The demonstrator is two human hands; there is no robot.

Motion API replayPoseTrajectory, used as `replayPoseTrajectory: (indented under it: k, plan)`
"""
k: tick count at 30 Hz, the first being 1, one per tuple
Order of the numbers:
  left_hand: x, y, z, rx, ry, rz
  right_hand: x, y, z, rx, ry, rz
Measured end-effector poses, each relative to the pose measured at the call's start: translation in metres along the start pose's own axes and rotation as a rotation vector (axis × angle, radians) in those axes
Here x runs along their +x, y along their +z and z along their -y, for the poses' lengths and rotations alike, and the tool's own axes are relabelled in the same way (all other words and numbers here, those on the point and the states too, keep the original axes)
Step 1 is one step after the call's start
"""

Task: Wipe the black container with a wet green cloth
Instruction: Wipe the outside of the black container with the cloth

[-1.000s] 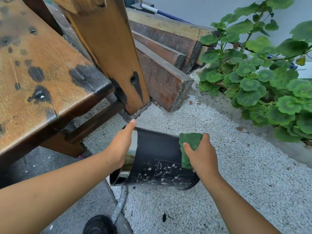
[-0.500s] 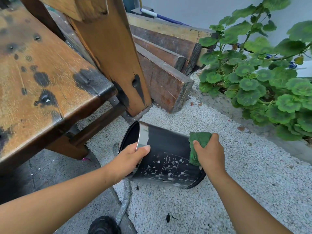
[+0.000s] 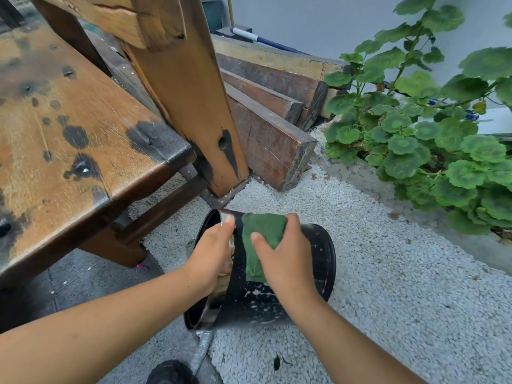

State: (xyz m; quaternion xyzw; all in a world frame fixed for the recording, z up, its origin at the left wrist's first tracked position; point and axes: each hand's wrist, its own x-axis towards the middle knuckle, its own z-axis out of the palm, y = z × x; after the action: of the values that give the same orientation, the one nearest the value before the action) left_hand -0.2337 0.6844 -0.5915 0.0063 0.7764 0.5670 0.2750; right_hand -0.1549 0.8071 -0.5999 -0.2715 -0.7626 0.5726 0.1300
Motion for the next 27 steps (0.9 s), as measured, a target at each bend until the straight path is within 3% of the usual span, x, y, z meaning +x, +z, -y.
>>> replayPoseTrajectory:
  k: [17,27]
  plan:
    - [0.007,0.004,0.009,0.040,0.190,0.045,0.011,0.021,-0.020,-0.150,-0.036,-0.056]
    - [0.028,-0.010,0.017,0.055,0.104,0.048,0.038,0.004,-0.054,-0.222,0.077,-0.124]
